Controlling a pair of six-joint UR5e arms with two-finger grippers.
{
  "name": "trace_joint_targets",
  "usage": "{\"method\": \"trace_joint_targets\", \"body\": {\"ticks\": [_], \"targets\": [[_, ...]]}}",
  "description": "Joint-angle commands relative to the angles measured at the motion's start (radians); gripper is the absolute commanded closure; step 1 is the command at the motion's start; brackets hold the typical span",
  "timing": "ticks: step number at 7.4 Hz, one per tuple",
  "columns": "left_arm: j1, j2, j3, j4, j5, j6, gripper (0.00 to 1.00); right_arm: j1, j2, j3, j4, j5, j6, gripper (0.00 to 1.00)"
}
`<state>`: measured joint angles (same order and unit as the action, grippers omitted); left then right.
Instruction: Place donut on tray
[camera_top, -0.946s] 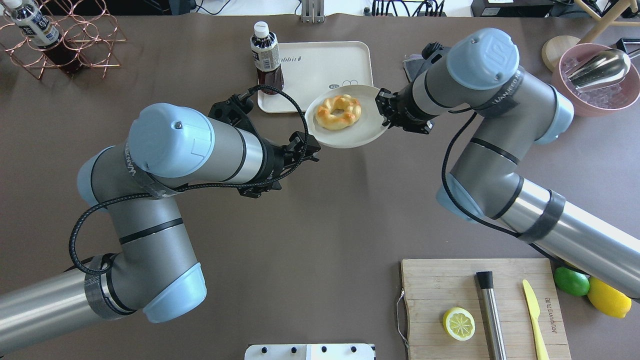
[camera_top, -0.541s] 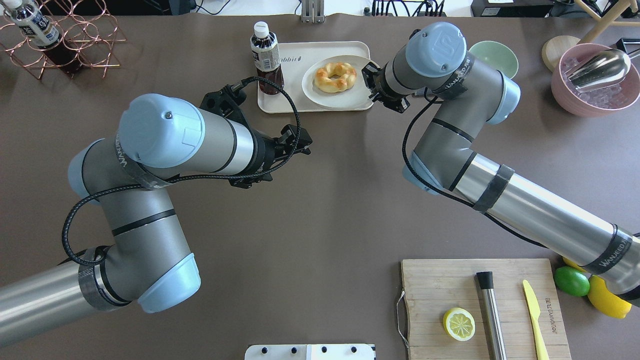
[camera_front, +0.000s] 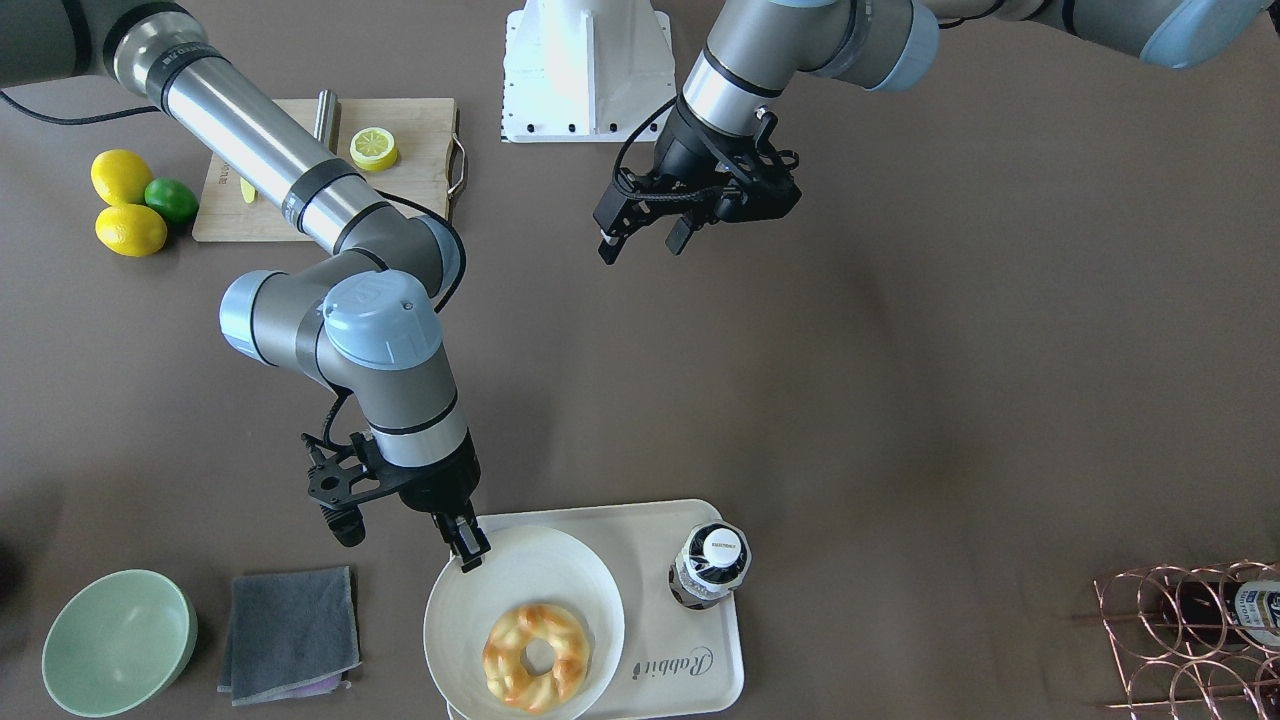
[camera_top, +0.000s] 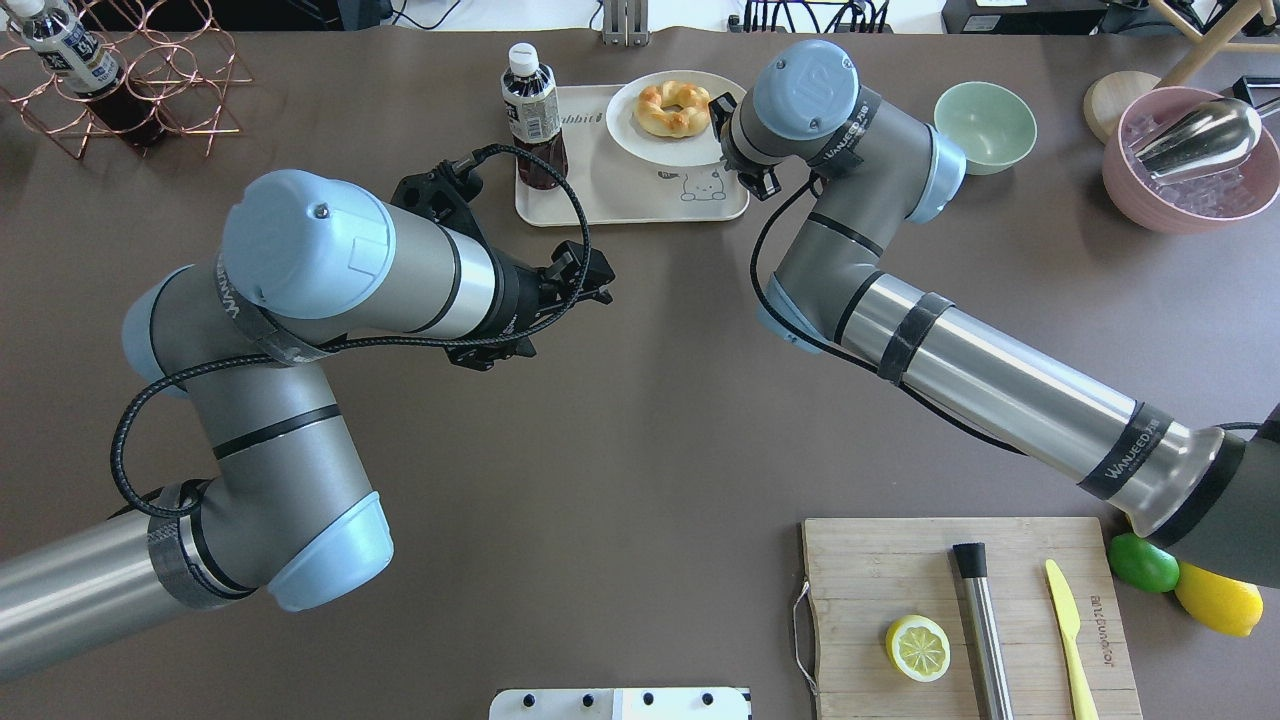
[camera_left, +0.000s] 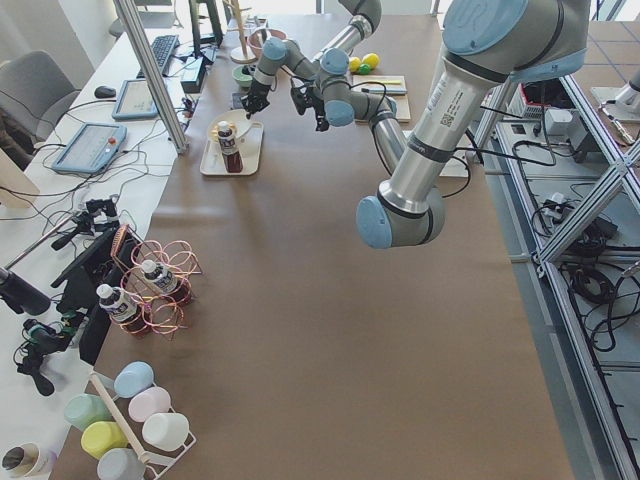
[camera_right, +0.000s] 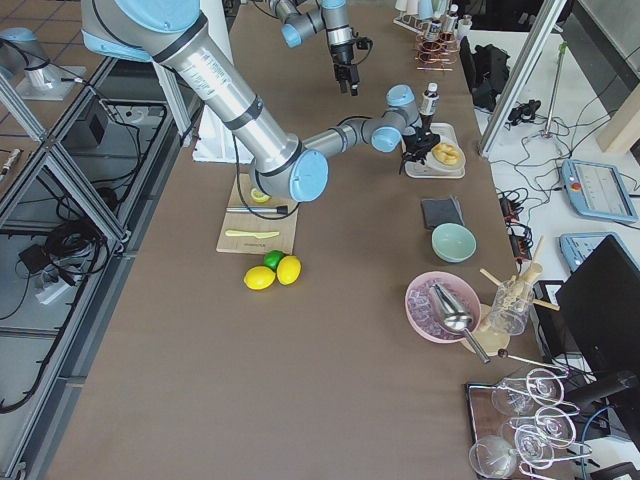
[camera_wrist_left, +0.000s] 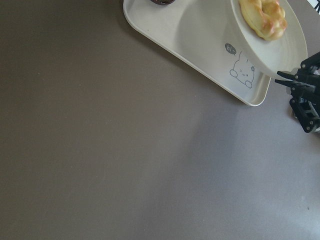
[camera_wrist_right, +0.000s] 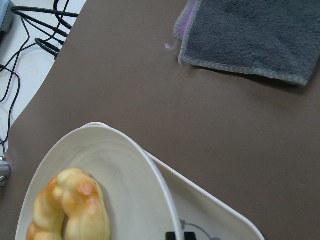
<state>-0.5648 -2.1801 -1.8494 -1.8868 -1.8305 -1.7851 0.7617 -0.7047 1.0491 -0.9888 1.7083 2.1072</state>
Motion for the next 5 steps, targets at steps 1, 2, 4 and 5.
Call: {"method": "trace_joint_targets", "body": {"ticks": [1, 2, 4, 5], "targets": [[-0.006, 0.002, 0.006, 0.000, 0.000, 0.026, 0.03, -0.005, 0.059, -0.060, 0.002, -0.010, 0.011, 1.00], [-0.012, 0.002, 0.022, 0.000, -0.001, 0.027, 0.03, -0.010, 0.062, -0.063, 0.002, -0.024, 0.002, 0.46], [-0.033, 0.002, 0.024, 0.003, -0.028, 0.029, 0.03, -0.006, 0.080, -0.051, -0.007, -0.056, -0.132, 0.00], [-0.071, 0.000, 0.018, 0.044, -0.088, 0.080, 0.03, 0.023, 0.071, -0.026, -0.008, 0.024, -0.264, 0.00]]}}
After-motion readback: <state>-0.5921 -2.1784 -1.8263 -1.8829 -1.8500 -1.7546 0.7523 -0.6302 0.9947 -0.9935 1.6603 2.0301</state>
